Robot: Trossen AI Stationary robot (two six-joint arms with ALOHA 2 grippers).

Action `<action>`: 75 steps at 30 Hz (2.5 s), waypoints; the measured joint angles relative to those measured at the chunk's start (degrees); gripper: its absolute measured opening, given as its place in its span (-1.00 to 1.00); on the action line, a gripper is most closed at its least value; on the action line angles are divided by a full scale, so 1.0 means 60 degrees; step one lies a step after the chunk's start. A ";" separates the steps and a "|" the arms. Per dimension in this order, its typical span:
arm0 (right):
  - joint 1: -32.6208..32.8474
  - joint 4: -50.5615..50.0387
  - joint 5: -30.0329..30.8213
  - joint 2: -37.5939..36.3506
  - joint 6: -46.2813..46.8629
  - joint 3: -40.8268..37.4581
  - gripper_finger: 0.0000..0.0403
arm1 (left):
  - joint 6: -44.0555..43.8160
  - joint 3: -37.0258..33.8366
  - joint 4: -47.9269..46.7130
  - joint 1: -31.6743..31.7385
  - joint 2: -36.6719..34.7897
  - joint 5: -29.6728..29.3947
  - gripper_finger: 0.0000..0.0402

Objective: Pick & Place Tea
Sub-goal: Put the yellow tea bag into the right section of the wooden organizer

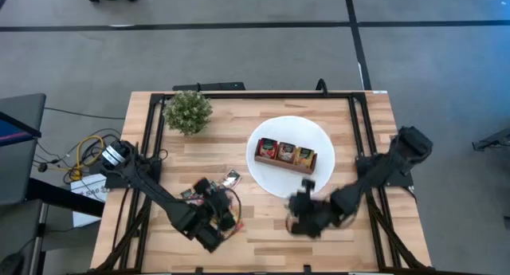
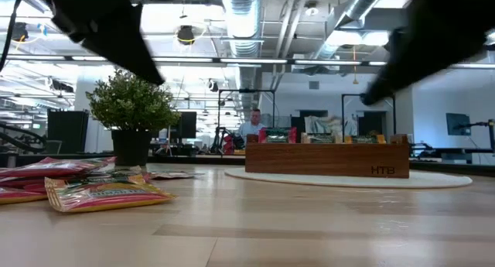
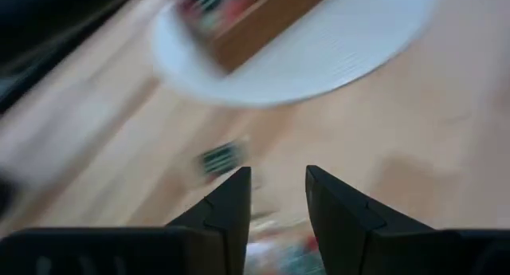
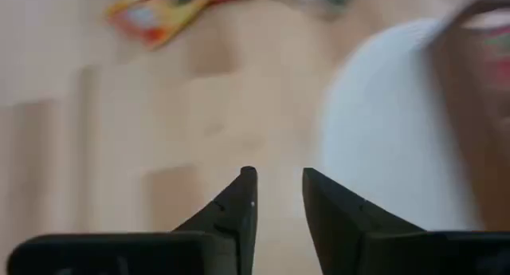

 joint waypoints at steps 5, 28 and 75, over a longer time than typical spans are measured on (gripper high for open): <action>0.1186 0.1164 -0.0329 0.1240 0.0197 0.0000 -0.61 | -0.1421 -0.0006 -0.2289 0.0018 -0.0253 0.1897 -0.36; 0.2353 -0.1175 0.1136 0.0654 0.2225 0.0346 -0.64 | 0.1558 -0.3242 0.3130 -0.0575 -0.1874 0.3724 -0.29; -0.1943 0.4981 -0.4138 0.1004 0.1673 -0.0783 0.13 | 0.7583 0.1441 0.6705 0.0283 0.3309 0.4992 -0.76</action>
